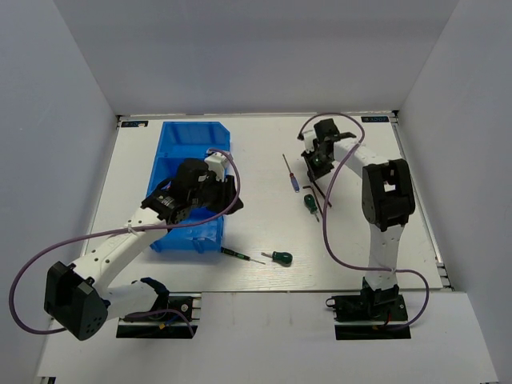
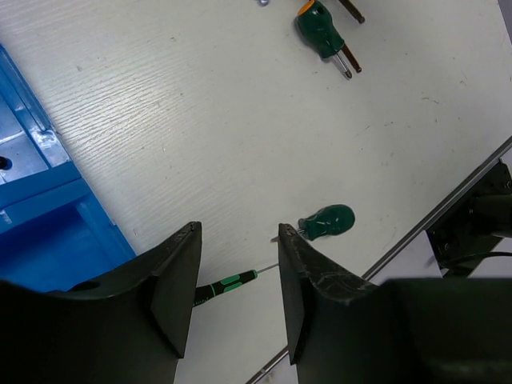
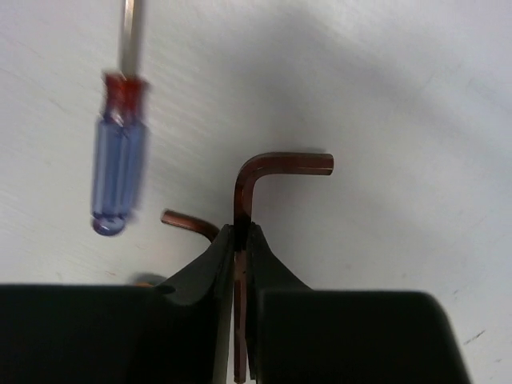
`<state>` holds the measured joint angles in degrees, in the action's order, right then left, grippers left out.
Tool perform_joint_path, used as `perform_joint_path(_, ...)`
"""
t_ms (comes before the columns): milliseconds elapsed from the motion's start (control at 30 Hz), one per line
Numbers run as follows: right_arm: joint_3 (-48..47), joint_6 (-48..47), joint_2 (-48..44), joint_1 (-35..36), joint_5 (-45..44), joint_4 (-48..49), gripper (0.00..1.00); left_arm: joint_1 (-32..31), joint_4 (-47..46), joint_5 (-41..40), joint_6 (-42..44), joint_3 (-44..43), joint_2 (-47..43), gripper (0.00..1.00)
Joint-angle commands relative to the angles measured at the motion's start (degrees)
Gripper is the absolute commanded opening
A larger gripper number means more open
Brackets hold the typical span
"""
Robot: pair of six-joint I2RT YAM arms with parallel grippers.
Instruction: Sort the tools into containers
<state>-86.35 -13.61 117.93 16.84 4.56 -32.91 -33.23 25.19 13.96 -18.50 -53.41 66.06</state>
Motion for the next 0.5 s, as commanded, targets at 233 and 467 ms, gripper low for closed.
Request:
perform_joint_path(233, -27.08, 7.18, 1.77, 2.13, 28.95, -0.49, 0.00, -0.25, -2.43, -0.24, -0.13, -3.11, -1.46, 0.54)
perform_joint_path(467, -30.96, 22.47, 8.54, 10.64, 45.79, 26.11, 0.00, -0.25, -4.27, -0.77, -0.13, -3.63, -5.68, 0.54)
